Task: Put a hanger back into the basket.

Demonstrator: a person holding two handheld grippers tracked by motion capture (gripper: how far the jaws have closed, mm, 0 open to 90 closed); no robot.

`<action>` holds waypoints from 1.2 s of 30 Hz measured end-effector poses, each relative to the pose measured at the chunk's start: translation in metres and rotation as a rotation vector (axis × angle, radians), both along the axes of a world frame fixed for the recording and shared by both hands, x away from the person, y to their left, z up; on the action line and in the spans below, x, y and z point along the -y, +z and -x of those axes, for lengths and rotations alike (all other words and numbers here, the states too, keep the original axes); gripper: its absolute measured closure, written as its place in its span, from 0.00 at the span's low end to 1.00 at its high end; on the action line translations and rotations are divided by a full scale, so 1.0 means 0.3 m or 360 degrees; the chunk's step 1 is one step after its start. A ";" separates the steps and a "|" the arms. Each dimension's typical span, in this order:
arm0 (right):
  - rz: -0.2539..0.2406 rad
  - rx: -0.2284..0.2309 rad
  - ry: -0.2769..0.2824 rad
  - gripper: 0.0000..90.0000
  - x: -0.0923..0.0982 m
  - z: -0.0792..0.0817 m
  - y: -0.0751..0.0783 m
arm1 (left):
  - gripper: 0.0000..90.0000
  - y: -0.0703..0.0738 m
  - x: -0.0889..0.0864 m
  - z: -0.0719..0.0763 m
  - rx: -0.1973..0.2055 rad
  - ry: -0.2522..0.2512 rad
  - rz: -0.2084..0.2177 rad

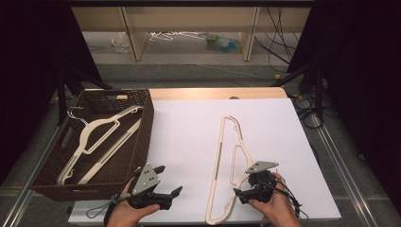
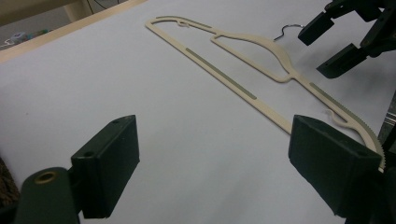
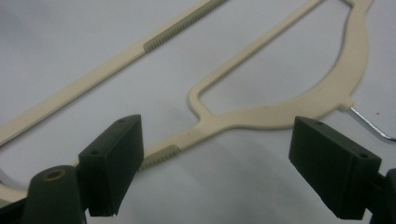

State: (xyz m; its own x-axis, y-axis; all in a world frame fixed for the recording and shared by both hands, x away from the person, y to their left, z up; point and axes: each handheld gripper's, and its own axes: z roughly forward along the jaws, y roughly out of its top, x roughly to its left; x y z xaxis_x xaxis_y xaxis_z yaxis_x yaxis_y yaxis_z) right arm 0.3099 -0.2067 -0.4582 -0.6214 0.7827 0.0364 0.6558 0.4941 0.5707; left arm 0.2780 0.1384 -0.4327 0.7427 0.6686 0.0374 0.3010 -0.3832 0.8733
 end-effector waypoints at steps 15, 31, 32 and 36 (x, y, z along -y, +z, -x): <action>0.0148 -0.0143 -0.0075 0.24 -0.091 -0.005 -0.047 | 0.19 -0.010 0.013 0.007 -0.0016 -0.0026 -0.0001; 0.0275 -0.0237 0.0101 0.68 0.018 -0.043 -0.011 | 0.20 -0.003 0.008 0.017 0.0005 -0.0038 0.0002; 0.0258 -0.0248 0.0082 0.70 0.031 -0.047 -0.010 | 0.20 -0.003 0.009 0.018 0.0001 -0.0037 0.0003; 0.0244 -0.0297 0.0049 0.69 0.048 -0.056 -0.007 | 0.21 -0.005 0.013 0.018 0.0007 -0.0051 -0.0006</action>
State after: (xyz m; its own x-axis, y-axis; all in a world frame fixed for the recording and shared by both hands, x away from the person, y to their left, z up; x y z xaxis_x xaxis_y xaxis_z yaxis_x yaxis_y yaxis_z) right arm 0.3268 -0.2212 -0.4604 -0.6385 0.7688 0.0351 0.7264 0.5870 0.3576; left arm 0.2726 0.1346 -0.4341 0.7635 0.6444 0.0433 0.2844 -0.3957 0.8732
